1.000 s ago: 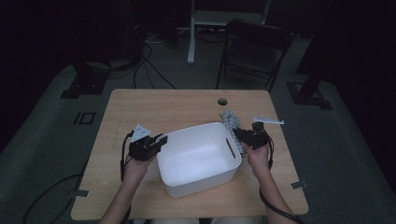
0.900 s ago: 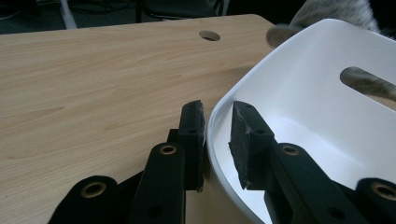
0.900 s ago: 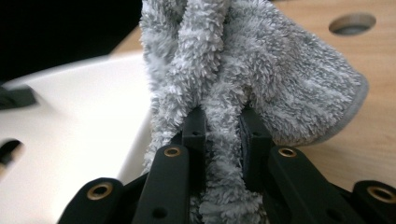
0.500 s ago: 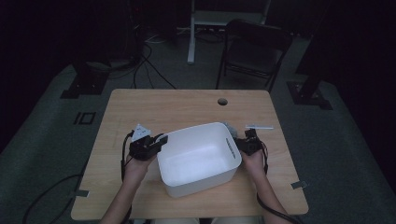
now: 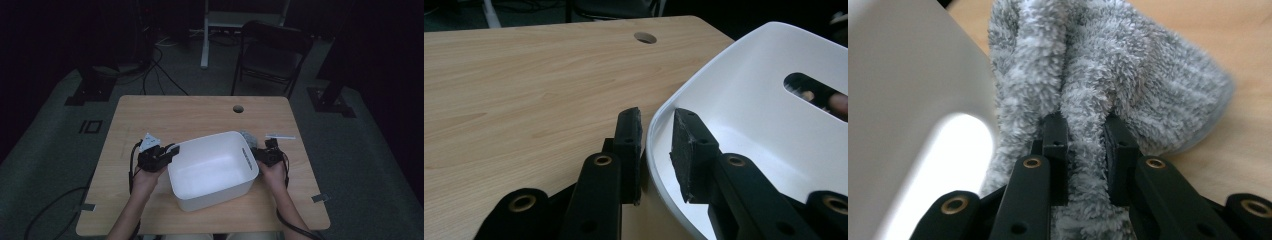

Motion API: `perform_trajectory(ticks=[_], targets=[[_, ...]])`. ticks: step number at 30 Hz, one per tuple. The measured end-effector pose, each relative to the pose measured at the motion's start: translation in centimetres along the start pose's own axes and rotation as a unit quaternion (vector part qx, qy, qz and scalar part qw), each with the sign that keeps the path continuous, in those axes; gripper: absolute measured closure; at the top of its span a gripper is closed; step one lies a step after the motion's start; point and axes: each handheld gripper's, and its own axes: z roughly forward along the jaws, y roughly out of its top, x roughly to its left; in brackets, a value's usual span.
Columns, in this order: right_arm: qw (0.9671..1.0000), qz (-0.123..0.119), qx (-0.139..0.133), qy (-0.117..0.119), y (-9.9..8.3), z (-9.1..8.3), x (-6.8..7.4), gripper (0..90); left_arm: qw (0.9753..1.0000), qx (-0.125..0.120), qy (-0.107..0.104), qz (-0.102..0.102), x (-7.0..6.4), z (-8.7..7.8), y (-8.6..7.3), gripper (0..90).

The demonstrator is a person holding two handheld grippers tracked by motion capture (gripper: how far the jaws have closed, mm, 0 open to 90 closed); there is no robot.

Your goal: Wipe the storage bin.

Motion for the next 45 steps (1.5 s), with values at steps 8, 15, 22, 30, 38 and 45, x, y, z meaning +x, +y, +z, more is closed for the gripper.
perform_trajectory(ticks=[8, 15, 22, 30, 38, 45], targets=[[0.9981, -0.011, -0.058, 0.016, 0.6, -5.3, 1.3, 76.4, 1.0, 0.002, 0.004, 0.004, -0.1, 0.0, 0.0, 73.7], [0.991, -0.008, -0.111, 0.074, 0.4, -9.6, 2.7, 76.3, 1.0, 0.003, 0.006, 0.003, -0.2, 0.0, 0.1, 73.7], [0.9921, -0.027, -0.101, 0.069, -1.4, -8.8, 3.9, 76.5, 1.0, -0.001, 0.008, -0.001, -0.2, 0.0, 0.0, 73.7], [0.9968, -0.03, -0.067, 0.033, -2.6, -5.9, 3.2, 77.5, 0.9999, 0.0, 0.011, -0.003, -0.3, 0.1, 0.0, 73.8], [0.9972, -0.018, -0.058, 0.043, -3.4, -4.2, 2.2, 77.6, 0.9999, 0.001, 0.015, -0.008, -0.5, 0.2, 0.0, 73.7], [0.9981, -0.004, -0.044, 0.043, -3.5, -3.0, 1.5, 77.7, 0.9998, 0.0, 0.015, -0.01, -0.4, 0.2, 0.0, 73.6]])
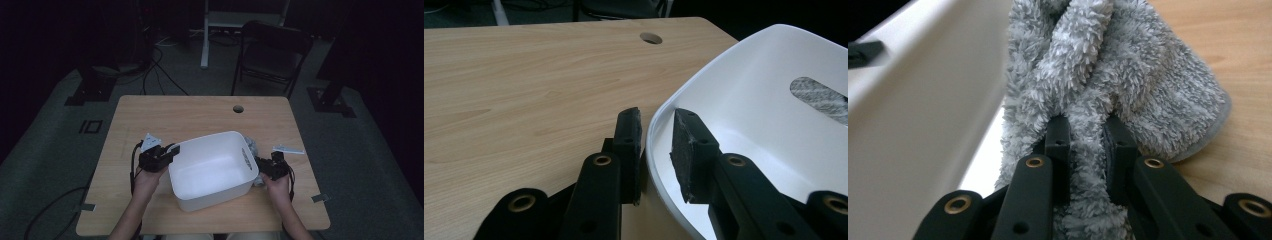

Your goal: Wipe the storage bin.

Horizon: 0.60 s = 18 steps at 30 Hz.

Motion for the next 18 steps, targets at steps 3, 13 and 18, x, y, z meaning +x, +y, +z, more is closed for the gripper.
perform_trajectory(ticks=[3, 13, 18], targets=[[0.9999, 0.007, 0.008, -0.005, -0.3, 0.6, -0.4, 77.8, 1.0, 0.0, 0.001, 0.0, 0.0, 0.0, 0.0, 73.6], [0.9981, 0.019, 0.054, -0.022, -1.8, 2.8, -2.1, 77.5, 1.0, 0.0, -0.007, -0.001, 0.2, -0.1, -0.1, 73.2], [0.9985, 0.012, 0.042, -0.033, -1.1, 1.7, -1.9, 77.1, 1.0, 0.001, -0.009, 0.001, 0.2, -0.1, 0.0, 73.2]])
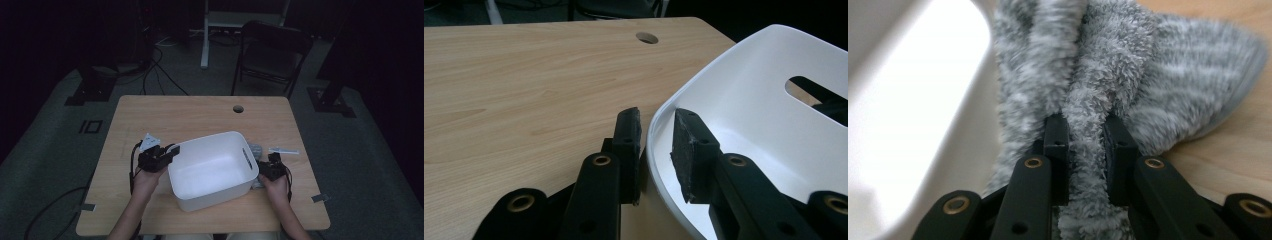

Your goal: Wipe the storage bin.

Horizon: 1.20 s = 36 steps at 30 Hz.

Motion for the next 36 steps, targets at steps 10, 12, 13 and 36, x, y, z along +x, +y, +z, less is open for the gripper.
perform_trajectory(ticks=[10, 12, 13, 36], targets=[[0.9965, 0.005, -0.08, 0.023, -0.3, -7.8, 1.4, 76.4, 1.0, 0.001, 0.0, 0.002, -0.2, 0.0, 0.0, 73.3], [0.995, 0.006, -0.096, 0.028, -0.6, -9.3, 1.8, 76.5, 1.0, 0.002, 0.001, 0.002, -0.2, 0.0, 0.0, 73.2], [0.9937, 0.006, -0.107, 0.035, -0.8, -10.1, 2.0, 76.4, 1.0, 0.002, 0.001, 0.002, -0.3, 0.0, 0.0, 73.2], [0.9899, -0.059, -0.12, 0.048, -3.5, -10.7, 6.1, 76.2, 1.0, -0.001, 0.001, -0.003, -0.5, 0.1, -0.1, 73.3]])
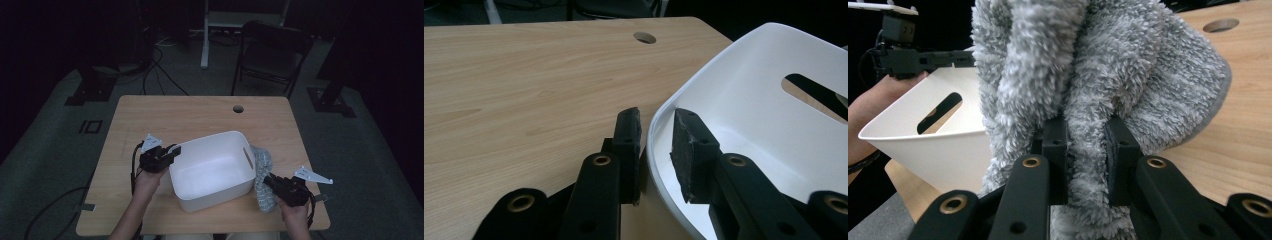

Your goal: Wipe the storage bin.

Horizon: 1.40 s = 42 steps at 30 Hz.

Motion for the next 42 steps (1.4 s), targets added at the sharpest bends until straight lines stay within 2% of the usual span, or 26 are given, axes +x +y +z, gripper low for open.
perform_trajectory(ticks=[1, 6, 10, 15, 17, 23, 25, 26, 27, 28, 30, 31, 32, 34, 36, 39, 42], targets=[[1.0, 0.0, 0.002, -0.003, -0.1, 0.1, 0.0, 76.2, 1.0, 0.001, 0.001, 0.001, 0.0, 0.0, 0.0, 73.3], [0.9982, 0.008, 0.052, -0.029, -1.7, 1.5, -0.3, 76.4, 1.0, 0.004, 0.004, 0.005, -0.2, 0.0, 0.1, 73.6], [0.9982, 0.01, 0.052, -0.03, -1.5, 1.7, -0.7, 76.4, 1.0, 0.004, 0.006, 0.005, -0.2, 0.0, 0.1, 73.7], [0.9966, 0.02, 0.071, -0.037, -2.2, 2.4, -1.6, 76.3, 0.9999, 0.006, 0.009, 0.003, -0.3, 0.1, 0.1, 73.7], [0.9957, 0.035, 0.078, -0.037, -2.7, 2.7, -2.0, 76.4, 0.9999, 0.005, 0.01, 0.002, -0.3, 0.1, 0.1, 73.7], [0.9946, 0.038, 0.089, -0.038, -3.0, 3.1, -2.5, 76.3, 0.9999, 0.002, 0.01, 0.002, -0.3, 0.1, 0.1, 73.6], [0.9919, 0.04, 0.111, -0.048, -3.6, 3.7, -3.1, 76.3, 0.9999, 0.002, 0.01, 0.003, -0.3, 0.1, 0.1, 73.6], [0.9919, 0.04, 0.111, -0.048, -3.6, 3.7, -3.1, 76.3, 0.9999, 0.002, 0.01, 0.003, -0.3, 0.1, 0.1, 73.6], [0.9899, 0.045, 0.123, -0.054, -4.1, 4.2, -3.5, 76.3, 0.9999, 0.003, 0.012, 0.003, -0.3, 0.1, 0.1, 73.6], [0.9899, 0.045, 0.123, -0.054, -4.1, 4.2, -3.5, 76.3, 0.9999, 0.003, 0.012, 0.003, -0.3, 0.1, 0.1, 73.5], [0.9872, 0.052, 0.139, -0.058, -4.6, 4.6, -4.0, 76.1, 0.9999, 0.002, 0.01, 0.006, -0.2, 0.1, 0.1, 73.5], [0.9872, 0.052, 0.139, -0.058, -4.6, 4.6, -4.0, 76.1, 0.9999, 0.002, 0.01, 0.006, -0.2, 0.1, 0.1, 73.5], [0.987, 0.066, 0.137, -0.051, -4.6, 4.6, -4.2, 76.0, 0.9999, 0.0, 0.011, 0.006, -0.3, 0.1, 0.0, 73.5], [0.9871, 0.073, 0.135, -0.047, -4.5, 4.4, -4.3, 75.9, 0.9999, -0.002, 0.01, 0.006, -0.2, 0.0, 0.0, 73.4], [0.9872, 0.072, 0.135, -0.047, -4.5, 4.2, -4.3, 75.9, 0.9999, -0.002, 0.008, 0.008, -0.2, 0.0, 0.0, 73.4], [0.9888, 0.077, 0.12, -0.043, -4.1, 3.5, -4.3, 75.8, 0.9999, -0.007, 0.005, 0.01, -0.1, 0.0, -0.1, 73.3], [0.9907, 0.087, 0.099, -0.034, -3.4, 2.2, -4.3, 75.6, 0.9999, -0.008, -0.011, 0.011, 0.3, -0.1, 0.0, 72.7]])
